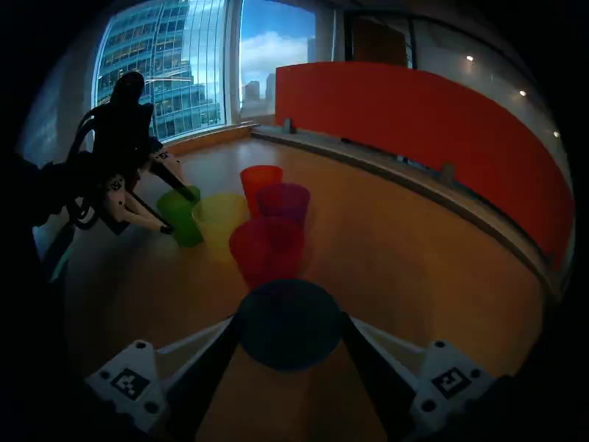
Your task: Pour water
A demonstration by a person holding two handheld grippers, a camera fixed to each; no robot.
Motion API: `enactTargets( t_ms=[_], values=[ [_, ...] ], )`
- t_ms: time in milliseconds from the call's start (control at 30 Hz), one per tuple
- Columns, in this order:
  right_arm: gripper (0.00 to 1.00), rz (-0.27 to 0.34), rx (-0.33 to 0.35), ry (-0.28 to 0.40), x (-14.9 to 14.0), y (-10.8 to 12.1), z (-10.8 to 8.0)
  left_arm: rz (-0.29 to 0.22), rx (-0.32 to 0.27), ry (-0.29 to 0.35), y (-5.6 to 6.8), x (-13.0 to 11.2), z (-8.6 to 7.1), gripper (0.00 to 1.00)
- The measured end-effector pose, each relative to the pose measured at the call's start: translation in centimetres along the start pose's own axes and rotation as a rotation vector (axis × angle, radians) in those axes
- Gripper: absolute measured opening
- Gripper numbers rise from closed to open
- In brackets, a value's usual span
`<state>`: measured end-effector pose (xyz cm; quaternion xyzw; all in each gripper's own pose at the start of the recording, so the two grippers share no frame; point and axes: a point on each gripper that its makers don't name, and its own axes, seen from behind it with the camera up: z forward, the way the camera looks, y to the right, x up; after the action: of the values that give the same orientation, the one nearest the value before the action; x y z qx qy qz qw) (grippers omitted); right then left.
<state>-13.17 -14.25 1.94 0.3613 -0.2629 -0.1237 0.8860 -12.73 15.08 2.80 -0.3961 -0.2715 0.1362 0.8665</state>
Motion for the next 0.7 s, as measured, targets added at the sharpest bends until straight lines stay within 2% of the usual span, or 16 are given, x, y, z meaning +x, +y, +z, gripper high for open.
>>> enactTargets(
  t_ms=[100,567,700],
  values=[
    [1.00,0.000,0.000,0.000,0.02,-0.02,0.08,0.001,0.005,-0.001,-0.08,-0.06,0.05,0.89],
    [1.00,-0.004,-0.007,-0.010,-0.34,0.06,0.41,-0.003,-0.001,-0.003,-0.09,-0.04,0.12,0.87],
    [0.93,-0.010,-0.005,-0.015,-0.54,-0.09,0.36,-0.004,-0.001,-0.003,-0.10,-0.02,0.15,0.87]
  ],
)
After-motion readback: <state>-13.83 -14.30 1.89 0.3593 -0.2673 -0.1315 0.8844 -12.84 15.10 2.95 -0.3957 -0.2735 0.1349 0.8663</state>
